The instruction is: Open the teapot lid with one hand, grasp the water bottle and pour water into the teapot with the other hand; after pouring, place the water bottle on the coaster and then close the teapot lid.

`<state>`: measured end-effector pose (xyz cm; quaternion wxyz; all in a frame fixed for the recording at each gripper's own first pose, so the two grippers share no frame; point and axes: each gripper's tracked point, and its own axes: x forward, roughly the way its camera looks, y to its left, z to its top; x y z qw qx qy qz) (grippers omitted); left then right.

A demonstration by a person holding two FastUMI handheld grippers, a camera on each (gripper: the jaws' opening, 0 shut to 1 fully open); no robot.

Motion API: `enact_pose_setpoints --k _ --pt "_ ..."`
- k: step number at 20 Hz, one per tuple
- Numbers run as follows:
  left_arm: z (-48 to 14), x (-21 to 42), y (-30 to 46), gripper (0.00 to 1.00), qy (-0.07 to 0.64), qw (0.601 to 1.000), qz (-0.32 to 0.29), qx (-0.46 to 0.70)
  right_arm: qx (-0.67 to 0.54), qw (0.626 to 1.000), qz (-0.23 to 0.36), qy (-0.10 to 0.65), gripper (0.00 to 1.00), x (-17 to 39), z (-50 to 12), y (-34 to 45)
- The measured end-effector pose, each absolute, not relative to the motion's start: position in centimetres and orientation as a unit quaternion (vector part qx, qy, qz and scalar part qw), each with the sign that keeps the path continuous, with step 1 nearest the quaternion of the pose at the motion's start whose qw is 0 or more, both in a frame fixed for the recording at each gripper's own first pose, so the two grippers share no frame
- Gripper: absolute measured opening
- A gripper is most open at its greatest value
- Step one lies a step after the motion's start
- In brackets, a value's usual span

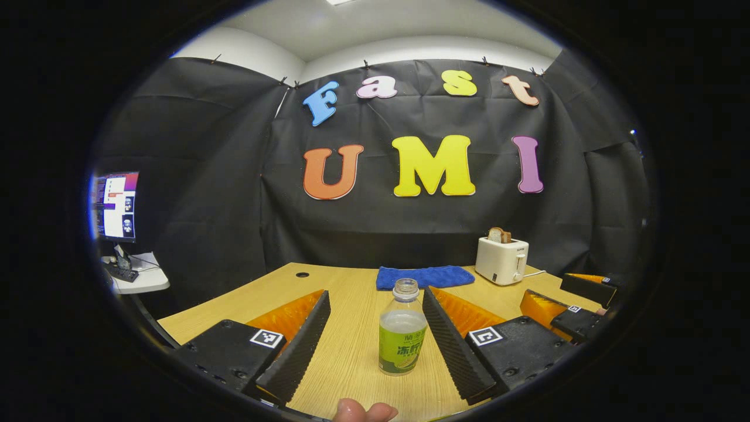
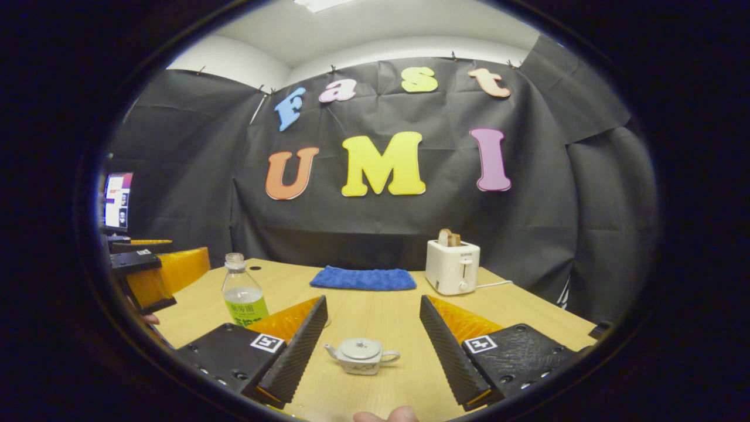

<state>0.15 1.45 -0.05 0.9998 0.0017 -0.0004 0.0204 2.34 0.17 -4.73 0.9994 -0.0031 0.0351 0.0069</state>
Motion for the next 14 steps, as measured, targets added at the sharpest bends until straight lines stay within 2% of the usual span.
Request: enact_pose_setpoints --k 14 --pt "-0.4 0.7 3.0 0.99 0.007 0.999 0.034 -0.004 -0.001 0.994 0.0 0.108 0.95 8.2 -12.8 0.6"
